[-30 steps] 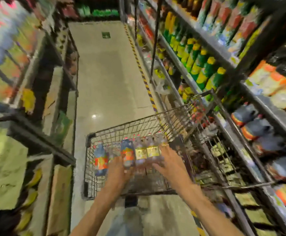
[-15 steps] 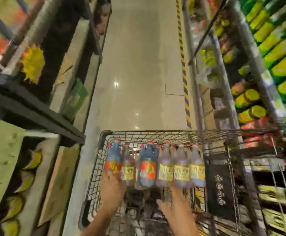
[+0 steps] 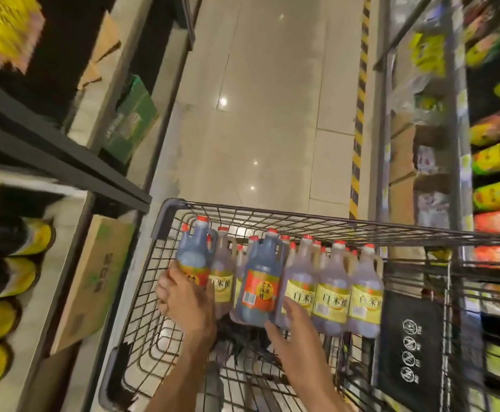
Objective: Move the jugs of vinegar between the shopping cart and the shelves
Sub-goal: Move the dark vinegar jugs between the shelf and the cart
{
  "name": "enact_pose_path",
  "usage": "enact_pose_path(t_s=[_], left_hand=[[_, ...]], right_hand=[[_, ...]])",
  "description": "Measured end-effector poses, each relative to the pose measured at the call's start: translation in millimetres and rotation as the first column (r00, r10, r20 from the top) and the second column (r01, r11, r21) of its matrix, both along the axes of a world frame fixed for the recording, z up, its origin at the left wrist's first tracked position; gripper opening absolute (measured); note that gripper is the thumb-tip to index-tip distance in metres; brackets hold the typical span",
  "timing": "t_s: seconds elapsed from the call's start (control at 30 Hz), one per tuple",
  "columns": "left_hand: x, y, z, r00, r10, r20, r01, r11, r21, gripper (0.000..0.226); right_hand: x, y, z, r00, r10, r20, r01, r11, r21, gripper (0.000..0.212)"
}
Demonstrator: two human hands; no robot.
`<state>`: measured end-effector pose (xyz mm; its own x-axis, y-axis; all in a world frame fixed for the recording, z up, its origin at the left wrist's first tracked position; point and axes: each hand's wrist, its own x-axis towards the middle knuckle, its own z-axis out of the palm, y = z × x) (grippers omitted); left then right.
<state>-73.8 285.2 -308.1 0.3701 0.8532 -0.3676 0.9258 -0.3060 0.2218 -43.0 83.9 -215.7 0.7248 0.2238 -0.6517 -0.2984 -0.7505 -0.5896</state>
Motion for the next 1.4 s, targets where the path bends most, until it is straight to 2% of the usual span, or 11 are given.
enact_pose_path(t_s=[0.13, 0.17, 0.23, 0.3, 0.47, 0.6, 0.83, 0.93, 1.07, 1.23, 1.4], left_hand=[[2, -3, 5, 0.992, -0.042, -0.118, 0.044, 0.999, 0.012, 0.102], [3, -4, 5, 0.986, -0.049, -0.161, 0.052, 0.999, 0.015, 0.104], [4, -7, 4, 0.975, -0.062, -0.212, 0.065, 0.998, 0.007, 0.108], [2, -9, 1, 0.982, -0.042, -0.186, 0.042, 0.999, -0.002, 0.11], [7, -4, -3, 0.991, 0.007, -0.135, -0.004, 1.0, 0.023, 0.109], [5, -3, 3, 0.997, -0.015, -0.072, 0.02, 0.998, 0.059, 0.106], [-2, -23, 19, 0.996, -0.081, -0.04, 0.082, 0.996, 0.026, 0.1], [-3, -23, 20, 0.994, -0.095, -0.044, 0.094, 0.995, -0.023, 0.103], [-4, -20, 23, 0.995, -0.09, -0.039, 0.086, 0.993, -0.075, 0.107], [-5, -16, 27, 0.995, -0.087, 0.045, 0.092, 0.989, -0.113, 0.117], [-3, -2, 25, 0.996, -0.094, 0.01, 0.094, 0.977, -0.192, 0.107]], right_hand=[[10, 17, -9, 0.999, -0.01, 0.033, 0.013, 0.998, -0.063, 0.047], [10, 24, -18, 0.997, -0.025, 0.073, 0.031, 0.996, -0.085, 0.052], [8, 41, -35, 0.993, -0.089, 0.082, 0.098, 0.99, -0.104, 0.078], [7, 58, -48, 0.988, -0.124, 0.095, 0.14, 0.973, -0.184, 0.089], [11, 79, -52, 0.987, -0.057, 0.151, 0.111, 0.92, -0.375, 0.089], [8, 84, -58, 0.986, -0.039, 0.164, 0.106, 0.902, -0.419, 0.104], [8, 87, -63, 0.975, -0.126, 0.185, 0.19, 0.903, -0.386, 0.103], [5, 90, -66, 0.966, -0.163, 0.2, 0.221, 0.923, -0.316, 0.109], [10, 95, -70, 0.921, -0.354, 0.162, 0.377, 0.914, -0.149, 0.11], [20, 101, -80, 0.875, -0.465, 0.136, 0.482, 0.866, -0.137, 0.104], [27, 102, -85, 0.867, -0.493, -0.07, 0.471, 0.857, -0.208, 0.099]])
